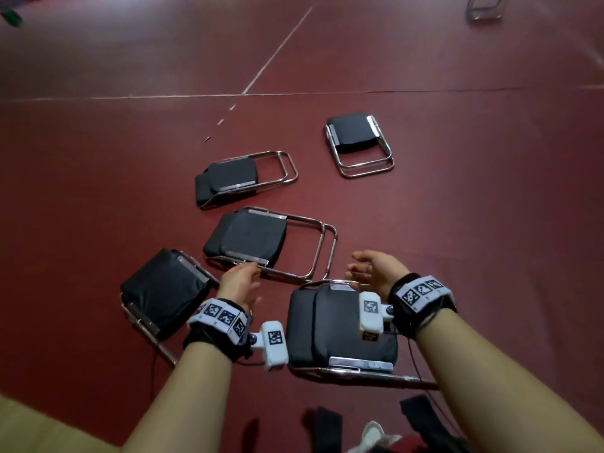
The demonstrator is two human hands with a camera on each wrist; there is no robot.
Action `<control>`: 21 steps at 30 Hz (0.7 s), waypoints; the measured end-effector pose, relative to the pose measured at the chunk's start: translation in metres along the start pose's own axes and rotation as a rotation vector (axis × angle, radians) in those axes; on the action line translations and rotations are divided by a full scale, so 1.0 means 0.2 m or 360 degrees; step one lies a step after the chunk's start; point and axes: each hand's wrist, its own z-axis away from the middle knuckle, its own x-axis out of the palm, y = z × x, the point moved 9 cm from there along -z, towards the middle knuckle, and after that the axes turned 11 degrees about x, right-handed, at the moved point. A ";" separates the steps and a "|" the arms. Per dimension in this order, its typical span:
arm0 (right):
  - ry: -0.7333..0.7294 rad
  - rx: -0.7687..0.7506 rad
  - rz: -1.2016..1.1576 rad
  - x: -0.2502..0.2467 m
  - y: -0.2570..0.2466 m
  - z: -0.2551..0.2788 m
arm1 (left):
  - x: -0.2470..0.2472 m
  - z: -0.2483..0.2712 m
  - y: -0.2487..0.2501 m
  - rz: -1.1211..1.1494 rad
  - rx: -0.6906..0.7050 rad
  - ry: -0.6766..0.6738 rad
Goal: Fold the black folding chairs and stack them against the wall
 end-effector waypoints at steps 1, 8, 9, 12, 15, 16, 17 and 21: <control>0.0046 -0.0021 -0.0034 0.00 -0.02 -0.02 | 0.04 -0.05 0.01 -0.0025 -0.0039 -0.0088; 0.0334 -0.0133 -0.0473 0.02 0.01 -0.17 | 0.19 -0.49 0.10 -0.0218 0.0024 -0.0490; 0.0389 -0.0145 -0.0545 0.04 0.03 -0.19 | 0.19 -0.56 0.10 -0.0241 0.0038 -0.0551; 0.0555 -0.0170 -0.0782 0.17 0.15 -0.27 | 0.15 -0.74 0.12 -0.0396 0.0058 -0.0794; 0.0602 -0.0111 -0.0935 0.37 0.29 -0.33 | 0.12 -0.90 0.16 -0.0527 0.0110 -0.0953; 0.0609 -0.0096 -0.0985 0.42 0.33 -0.35 | 0.12 -0.95 0.16 -0.0566 0.0125 -0.0986; 0.0627 -0.0073 -0.1025 0.46 0.38 -0.35 | 0.13 -0.99 0.16 -0.0613 0.0138 -0.1035; 0.0711 -0.0056 -0.1168 0.46 0.53 -0.36 | 0.23 -1.02 0.05 -0.0741 0.0084 -0.1213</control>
